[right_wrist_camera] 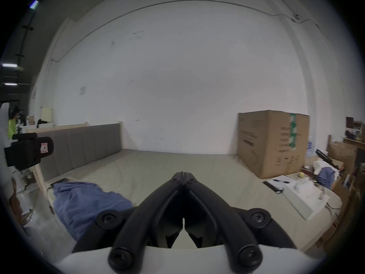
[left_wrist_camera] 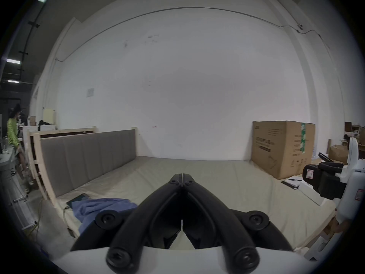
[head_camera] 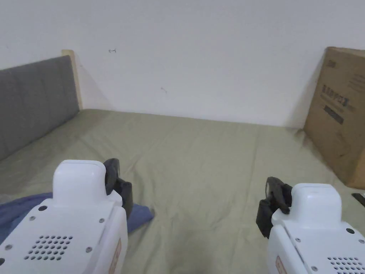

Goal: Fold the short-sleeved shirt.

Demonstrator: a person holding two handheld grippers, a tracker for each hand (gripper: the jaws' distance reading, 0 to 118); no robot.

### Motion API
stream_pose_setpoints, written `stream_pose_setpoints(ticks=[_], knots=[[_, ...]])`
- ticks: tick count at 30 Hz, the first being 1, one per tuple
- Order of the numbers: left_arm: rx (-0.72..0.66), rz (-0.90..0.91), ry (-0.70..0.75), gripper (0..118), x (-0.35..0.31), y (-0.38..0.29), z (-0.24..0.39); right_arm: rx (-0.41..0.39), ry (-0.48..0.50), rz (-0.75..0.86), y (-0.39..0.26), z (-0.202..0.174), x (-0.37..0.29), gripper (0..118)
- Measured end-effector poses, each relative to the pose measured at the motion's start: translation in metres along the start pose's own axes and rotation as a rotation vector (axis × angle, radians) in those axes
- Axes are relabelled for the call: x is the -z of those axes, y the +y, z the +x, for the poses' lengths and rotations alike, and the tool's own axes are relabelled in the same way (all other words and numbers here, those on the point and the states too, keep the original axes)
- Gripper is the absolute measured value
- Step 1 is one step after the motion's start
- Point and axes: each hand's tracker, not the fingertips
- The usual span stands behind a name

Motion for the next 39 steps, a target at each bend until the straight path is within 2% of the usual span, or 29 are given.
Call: stream_pose_setpoints(ticks=[7,14,21,26,30,33,34,35,38,39], knots=[[0.015,-0.021,0.243,0,-0.022,0.004,-0.061,0.022,0.281,-0.027,0.000,-0.070,0.018,0],[0.003,-0.078,0.324,0,-0.027,-0.010,-0.089,-0.022,0.383,-0.073,-0.012,-0.107,0.029,0],[-0.059,-0.276,0.287,0,0.029,-0.052,-0.108,-0.034,0.385,-0.142,-0.027,-0.108,0.049,0],[-0.099,-0.623,0.256,0,0.114,-0.131,-0.131,-0.038,0.367,-0.223,-0.043,-0.103,0.068,0],[-0.257,-0.737,0.209,0,0.150,-0.176,-0.146,-0.062,0.334,-0.274,-0.056,-0.096,0.087,0],[-0.195,-0.774,0.252,1,0.166,-0.187,-0.145,-0.029,0.317,-0.318,-0.065,-0.091,0.102,0],[-0.173,-0.789,0.269,10,0.172,-0.190,-0.143,-0.015,0.316,-0.331,-0.068,-0.090,0.106,0],[-0.180,-0.793,0.250,35,0.176,-0.192,-0.143,-0.008,0.312,-0.340,-0.071,-0.089,0.109,0],[-0.204,-0.831,0.229,95,0.182,-0.201,-0.144,-0.020,0.302,-0.363,-0.077,-0.089,0.115,0],[-0.213,-0.829,0.237,102,0.182,-0.202,-0.142,-0.029,0.297,-0.371,-0.079,-0.089,0.115,0]])
